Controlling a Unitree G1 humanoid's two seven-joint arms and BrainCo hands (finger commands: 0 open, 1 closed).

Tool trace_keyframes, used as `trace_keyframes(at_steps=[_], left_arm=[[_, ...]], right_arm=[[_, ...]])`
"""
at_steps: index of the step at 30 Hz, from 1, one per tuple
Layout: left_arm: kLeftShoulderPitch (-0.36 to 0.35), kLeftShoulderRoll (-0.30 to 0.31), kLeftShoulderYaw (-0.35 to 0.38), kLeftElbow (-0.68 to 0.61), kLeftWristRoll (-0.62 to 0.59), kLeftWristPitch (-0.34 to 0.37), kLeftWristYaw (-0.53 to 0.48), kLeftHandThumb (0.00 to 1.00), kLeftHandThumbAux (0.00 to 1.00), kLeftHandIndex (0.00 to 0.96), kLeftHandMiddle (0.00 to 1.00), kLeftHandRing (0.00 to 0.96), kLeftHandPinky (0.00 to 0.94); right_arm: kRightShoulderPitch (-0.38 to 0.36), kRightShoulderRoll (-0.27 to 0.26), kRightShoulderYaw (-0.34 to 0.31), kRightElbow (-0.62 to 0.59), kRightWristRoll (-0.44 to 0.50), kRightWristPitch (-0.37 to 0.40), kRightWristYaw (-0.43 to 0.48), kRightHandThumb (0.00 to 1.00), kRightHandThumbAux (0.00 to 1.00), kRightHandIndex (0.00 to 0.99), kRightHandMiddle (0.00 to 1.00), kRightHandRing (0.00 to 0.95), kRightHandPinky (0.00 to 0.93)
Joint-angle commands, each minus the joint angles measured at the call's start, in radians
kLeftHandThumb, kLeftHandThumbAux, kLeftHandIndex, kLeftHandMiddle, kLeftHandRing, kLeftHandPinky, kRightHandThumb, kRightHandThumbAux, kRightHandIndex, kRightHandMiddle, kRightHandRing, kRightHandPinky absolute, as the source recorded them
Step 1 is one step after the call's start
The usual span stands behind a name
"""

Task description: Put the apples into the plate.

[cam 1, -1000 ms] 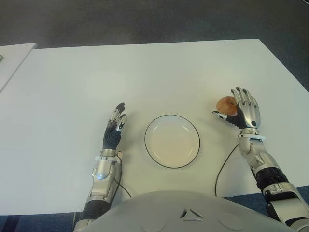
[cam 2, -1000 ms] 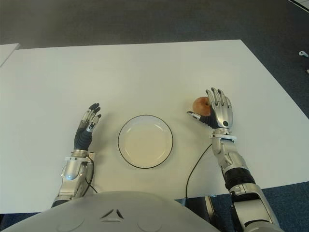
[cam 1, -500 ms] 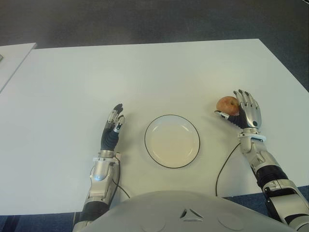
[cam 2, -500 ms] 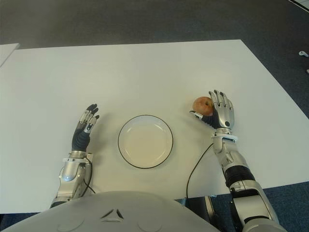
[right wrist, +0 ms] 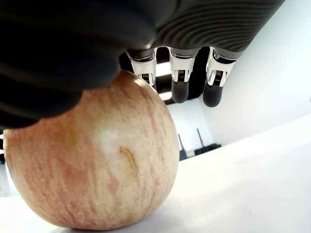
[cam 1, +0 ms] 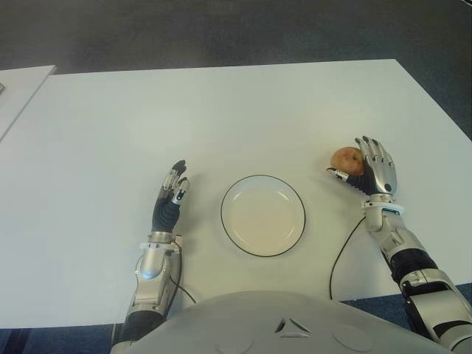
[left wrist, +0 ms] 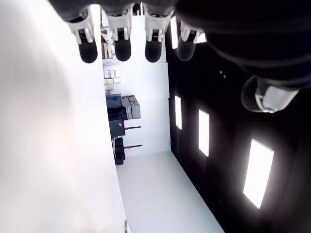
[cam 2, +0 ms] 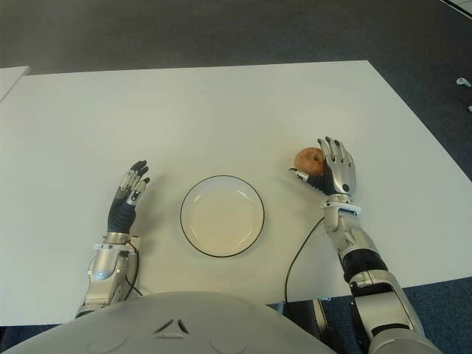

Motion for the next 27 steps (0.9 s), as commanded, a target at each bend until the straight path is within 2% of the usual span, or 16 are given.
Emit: trace_keyframes(at_steps=[1, 9, 13, 14, 16, 17, 20, 21, 23, 27], left_arm=[[0.023, 0.008, -0.001, 0.024, 0.012, 0.01, -0.01, 0.0, 0.318, 0.0, 0.0, 0.0, 0.0], [0.021, 0.006, 0.002, 0.029, 0.007, 0.005, -0.009, 0.0, 0.319, 0.0, 0.0, 0.0, 0.0], [0.026, 0.006, 0.003, 0.024, 0.008, 0.007, -0.008, 0.0, 0.317, 0.0, 0.0, 0.0, 0.0], [0.027, 0.005, 0.003, 0.022, 0.006, 0.011, -0.008, 0.0, 0.316, 0.0, 0.0, 0.0, 0.0], [0.027, 0.005, 0.003, 0.019, 0.005, 0.016, -0.009, 0.0, 0.314, 0.0, 0.0, 0.0, 0.0], [0.028, 0.004, 0.003, 0.018, 0.004, 0.019, -0.008, 0.0, 0.313, 0.0, 0.0, 0.0, 0.0], [0.029, 0.001, 0.004, 0.016, 0.003, 0.023, -0.006, 0.0, 0.311, 0.0, 0.0, 0.0, 0.0], [0.031, 0.0, 0.005, 0.013, 0.003, 0.024, -0.005, 0.0, 0.31, 0.0, 0.0, 0.0, 0.0], [0.033, -0.001, 0.006, 0.01, 0.004, 0.028, -0.002, 0.0, 0.31, 0.0, 0.0, 0.0, 0.0], [0.038, -0.001, 0.007, 0.005, 0.0, 0.029, -0.005, 0.0, 0.311, 0.0, 0.0, 0.0, 0.0]], right_arm=[[-0.035, -0.005, 0.016, 0.058, 0.013, -0.035, -0.015, 0.307, 0.29, 0.0, 0.023, 0.021, 0.071], [-0.115, -0.009, 0.032, 0.196, 0.029, -0.086, -0.016, 0.316, 0.314, 0.0, 0.04, 0.033, 0.072], [-0.149, -0.006, 0.039, 0.255, 0.043, -0.117, -0.017, 0.367, 0.322, 0.021, 0.074, 0.056, 0.073], [-0.155, -0.005, 0.041, 0.266, 0.047, -0.126, -0.019, 0.413, 0.339, 0.095, 0.148, 0.129, 0.14], [-0.165, -0.004, 0.044, 0.283, 0.054, -0.139, -0.023, 0.454, 0.353, 0.159, 0.213, 0.194, 0.199], [-0.171, -0.003, 0.044, 0.293, 0.06, -0.145, -0.023, 0.501, 0.372, 0.221, 0.282, 0.272, 0.274], [-0.181, 0.001, 0.042, 0.313, 0.073, -0.164, -0.033, 0.651, 0.587, 0.366, 0.513, 0.509, 0.511], [-0.177, 0.006, 0.039, 0.313, 0.078, -0.175, -0.047, 0.668, 0.608, 0.381, 0.544, 0.544, 0.549], [-0.165, 0.017, 0.033, 0.302, 0.09, -0.192, -0.078, 0.776, 0.644, 0.403, 0.523, 0.641, 0.657], [-0.14, 0.042, 0.009, 0.26, 0.128, -0.213, -0.119, 0.834, 0.666, 0.409, 0.516, 0.737, 0.762]])
